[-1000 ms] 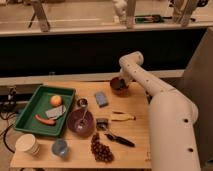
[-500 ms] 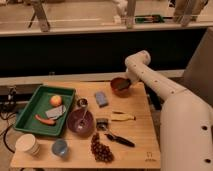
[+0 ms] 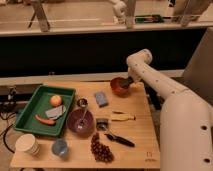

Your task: Wipe red bowl with eraser

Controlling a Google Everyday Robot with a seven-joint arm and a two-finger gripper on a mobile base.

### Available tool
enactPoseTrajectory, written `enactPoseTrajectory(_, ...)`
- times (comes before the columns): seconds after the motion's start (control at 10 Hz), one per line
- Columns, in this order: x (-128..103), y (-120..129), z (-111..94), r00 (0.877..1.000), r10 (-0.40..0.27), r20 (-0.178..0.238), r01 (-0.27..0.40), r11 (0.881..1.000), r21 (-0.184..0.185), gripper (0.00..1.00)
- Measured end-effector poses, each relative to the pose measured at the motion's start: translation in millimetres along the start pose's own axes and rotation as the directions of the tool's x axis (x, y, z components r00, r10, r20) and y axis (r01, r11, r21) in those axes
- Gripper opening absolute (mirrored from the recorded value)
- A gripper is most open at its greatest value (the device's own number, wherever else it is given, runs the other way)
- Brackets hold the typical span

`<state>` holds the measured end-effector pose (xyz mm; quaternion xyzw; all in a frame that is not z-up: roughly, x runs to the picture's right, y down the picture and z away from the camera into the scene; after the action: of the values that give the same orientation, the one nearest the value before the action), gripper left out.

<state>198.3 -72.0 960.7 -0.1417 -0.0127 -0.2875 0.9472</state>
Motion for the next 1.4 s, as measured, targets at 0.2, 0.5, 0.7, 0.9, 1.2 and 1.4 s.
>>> enactPoseTrajectory(0.2, -4.4, -13.4, 9.9, 1.0, -0.01, 0.006, 0.01, 1.0, 0.003, 0.0)
enactPoseTrajectory(0.5, -7.4, -21.3, 20.6, 1.0, -0.021, 0.016, 0.021, 1.0, 0.0, 0.0)
enactPoseTrajectory(0.7, -15.7, -27.8, 25.1, 0.999, -0.037, 0.035, 0.037, 0.999, 0.001, 0.0)
enactPoseTrajectory(0.9, -21.3, -28.0, 27.3, 0.998, -0.049, 0.049, 0.049, 0.999, -0.001, 0.0)
enactPoseTrajectory(1.2, -35.9, -27.5, 30.4, 0.994, -0.069, 0.089, 0.069, 0.998, -0.001, 0.0)
enactPoseTrajectory(1.4, -48.6, -24.7, 28.1, 0.989, -0.088, 0.117, 0.089, 0.996, 0.001, 0.0)
